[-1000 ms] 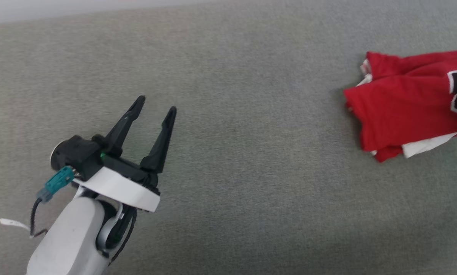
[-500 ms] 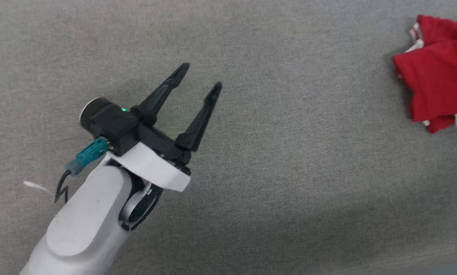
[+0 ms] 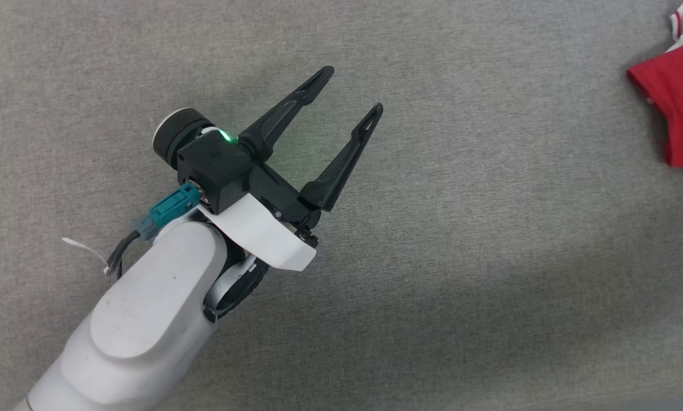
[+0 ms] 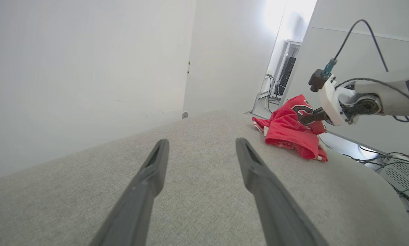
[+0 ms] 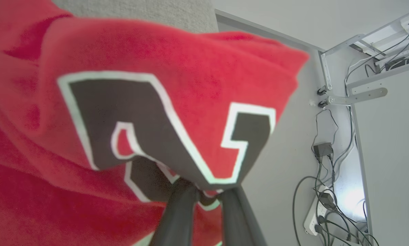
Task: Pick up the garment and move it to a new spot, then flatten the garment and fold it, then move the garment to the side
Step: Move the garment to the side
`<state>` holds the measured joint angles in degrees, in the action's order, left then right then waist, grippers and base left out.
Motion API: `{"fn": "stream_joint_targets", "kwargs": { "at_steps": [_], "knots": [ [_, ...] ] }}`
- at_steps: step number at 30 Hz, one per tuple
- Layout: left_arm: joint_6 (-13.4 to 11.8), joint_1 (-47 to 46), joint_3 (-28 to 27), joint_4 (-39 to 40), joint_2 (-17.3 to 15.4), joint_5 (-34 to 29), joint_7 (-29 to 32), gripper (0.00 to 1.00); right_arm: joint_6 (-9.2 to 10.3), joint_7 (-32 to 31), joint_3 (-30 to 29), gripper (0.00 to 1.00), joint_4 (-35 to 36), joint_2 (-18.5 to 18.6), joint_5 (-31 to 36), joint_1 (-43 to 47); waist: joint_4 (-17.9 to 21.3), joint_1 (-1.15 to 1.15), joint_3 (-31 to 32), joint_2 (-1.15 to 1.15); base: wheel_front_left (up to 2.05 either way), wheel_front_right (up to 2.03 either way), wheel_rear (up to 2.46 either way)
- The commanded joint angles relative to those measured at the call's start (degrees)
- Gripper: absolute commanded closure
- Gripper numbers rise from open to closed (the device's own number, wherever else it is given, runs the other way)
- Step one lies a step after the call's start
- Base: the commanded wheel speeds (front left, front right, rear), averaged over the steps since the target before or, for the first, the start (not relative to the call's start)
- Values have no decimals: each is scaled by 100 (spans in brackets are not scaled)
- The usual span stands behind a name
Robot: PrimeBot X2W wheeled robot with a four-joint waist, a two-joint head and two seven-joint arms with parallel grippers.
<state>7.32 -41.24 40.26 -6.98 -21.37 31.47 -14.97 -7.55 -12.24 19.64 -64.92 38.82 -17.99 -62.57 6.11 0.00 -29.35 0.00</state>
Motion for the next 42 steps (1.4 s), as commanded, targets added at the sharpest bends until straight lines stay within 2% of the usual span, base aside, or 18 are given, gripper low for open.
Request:
{"fn": "stream_joint_targets", "kwargs": {
  "at_steps": [1,3,6,7,8,9,10,26,38,42],
  "knots": [
    [20,-79,1,-8,10,27,-27,0,12,52,-21,100,-26,-57,67,-59,-27,0,-19,0,0,0,0],
    [20,-100,-14,-27,8,15,-27,0,12,119,-103,99,-193,-120,124,-120,-67,0,-40,0,0,0,0],
    [20,-70,-64,-8,3,34,-27,0,12,263,-223,75,-379,-195,219,-199,-101,0,-49,0,0,0,0],
    [20,-48,-83,-1,-15,35,-27,0,12,309,-259,61,-438,-192,249,-239,-107,0,-47,0,0,0,0],
    [20,-17,-115,3,-23,37,-27,0,12,340,-283,53,-488,-205,290,-268,-109,0,-40,0,0,0,0],
    [20,22,-147,3,-34,43,-27,0,12,353,-304,5,-523,-215,325,-287,-107,0,-26,0,0,0,0],
    [20,69,-181,0,-52,45,-27,0,12,380,-324,0,-550,-221,365,-304,-98,0,-3,0,0,0,0],
    [20,1040,-1186,0,-107,250,-27,0,12,966,-766,0,-764,-409,358,-338,-18,0,637,0,0,0,0],
    [21,1875,-2111,126,-17,-43,-27,0,13,1822,-838,0,-472,-951,-68,257,-143,0,1268,0,0,0,0],
    [20,2242,-2626,192,88,-234,-27,0,13,2186,-696,0,-151,-1174,-235,572,-223,0,1488,0,0,0,0]
  ]
}}
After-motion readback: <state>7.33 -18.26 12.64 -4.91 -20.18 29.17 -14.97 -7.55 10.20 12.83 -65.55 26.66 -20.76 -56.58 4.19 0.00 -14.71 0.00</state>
